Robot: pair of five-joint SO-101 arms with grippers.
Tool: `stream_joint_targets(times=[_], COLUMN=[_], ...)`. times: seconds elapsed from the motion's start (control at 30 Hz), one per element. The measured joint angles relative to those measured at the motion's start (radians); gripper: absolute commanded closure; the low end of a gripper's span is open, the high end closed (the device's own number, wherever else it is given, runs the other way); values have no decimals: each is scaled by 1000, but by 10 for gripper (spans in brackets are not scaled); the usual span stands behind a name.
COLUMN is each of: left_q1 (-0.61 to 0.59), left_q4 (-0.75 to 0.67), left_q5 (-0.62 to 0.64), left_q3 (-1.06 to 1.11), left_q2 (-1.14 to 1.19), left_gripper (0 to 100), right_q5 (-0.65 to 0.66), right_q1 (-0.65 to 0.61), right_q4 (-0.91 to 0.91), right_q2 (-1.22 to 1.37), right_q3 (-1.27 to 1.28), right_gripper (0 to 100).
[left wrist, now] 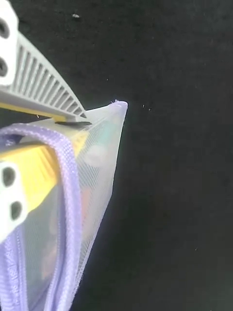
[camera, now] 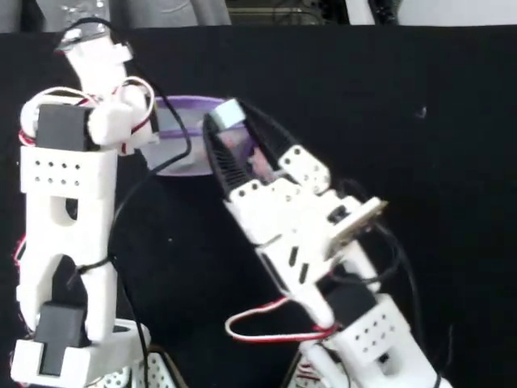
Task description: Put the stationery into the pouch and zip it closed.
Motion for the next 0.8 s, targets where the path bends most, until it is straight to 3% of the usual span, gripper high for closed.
stream_joint_targets(times=[0.47, 0.67, 0.73, 0.8], left_q1=[-3, -2, -2, -2], left_q4=[0, -2, -3, -3], left_q5=[0, 0, 0, 0], left_q3=[2, 2, 6, 14], left_q2=[0, 2, 2, 2], left_gripper=[971, 971, 971, 971], right_q5=[-3, -3, -5, -5], right_q1=[29, 71, 71, 71], right_q4=[-364, -419, -420, -427], right_q2=[402, 528, 537, 545], right_q3=[41, 40, 40, 40], right_gripper=[987, 982, 952, 861])
